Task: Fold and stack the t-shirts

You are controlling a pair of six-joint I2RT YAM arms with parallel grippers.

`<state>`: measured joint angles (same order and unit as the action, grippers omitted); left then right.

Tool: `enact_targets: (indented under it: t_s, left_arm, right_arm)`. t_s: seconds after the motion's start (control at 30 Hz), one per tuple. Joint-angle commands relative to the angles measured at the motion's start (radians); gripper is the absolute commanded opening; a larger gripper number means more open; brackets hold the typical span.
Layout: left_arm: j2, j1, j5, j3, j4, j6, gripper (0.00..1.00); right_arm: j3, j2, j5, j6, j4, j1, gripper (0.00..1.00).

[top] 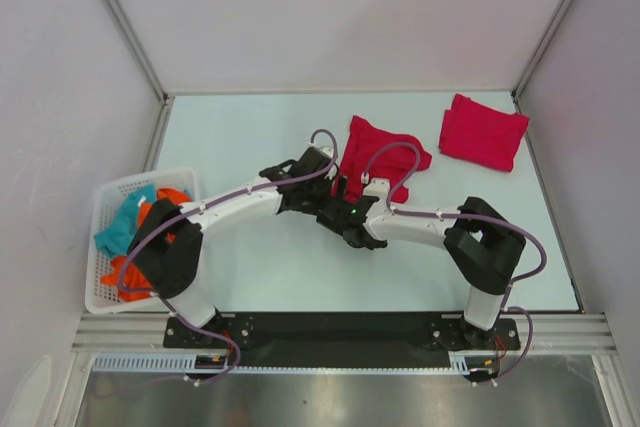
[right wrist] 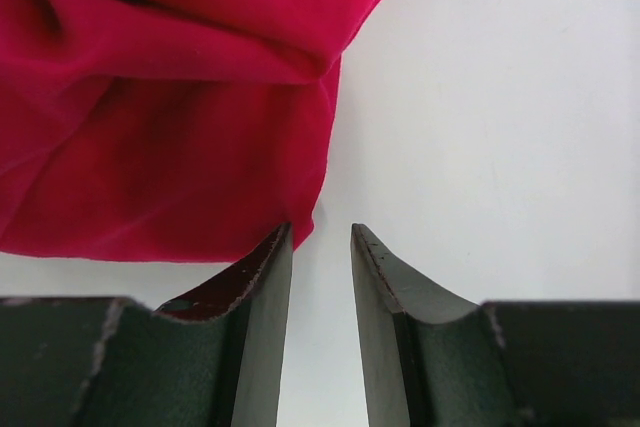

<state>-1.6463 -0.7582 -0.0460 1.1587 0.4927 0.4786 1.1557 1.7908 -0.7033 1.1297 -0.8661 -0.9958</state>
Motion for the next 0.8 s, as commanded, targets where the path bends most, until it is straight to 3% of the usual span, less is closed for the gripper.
enact_targets:
  t_s: [0.0,0.4,0.6,0.77]
  left_arm:
    - [-0.001,-0.012,0.021,-0.016,-0.075,0.012,0.87]
    - [-0.087,-0.026,0.037,-0.017,-0.146,0.008,0.85]
    - [-0.092,-0.026,0.037,-0.025,-0.158,-0.006,0.77]
    - [-0.096,-0.026,0.037,-0.022,-0.166,-0.017,0.64]
  right_arm:
    - [-0.010,-0.027,-0.050,0.031,-0.028,-0.003,0.35]
    - [-0.001,-0.013,-0.058,0.027,-0.034,0.000,0.33]
    - [0.002,-0.005,-0.050,0.005,-0.019,0.000,0.18]
    - [-0.002,-0.013,-0.051,-0.002,-0.008,0.000,0.06]
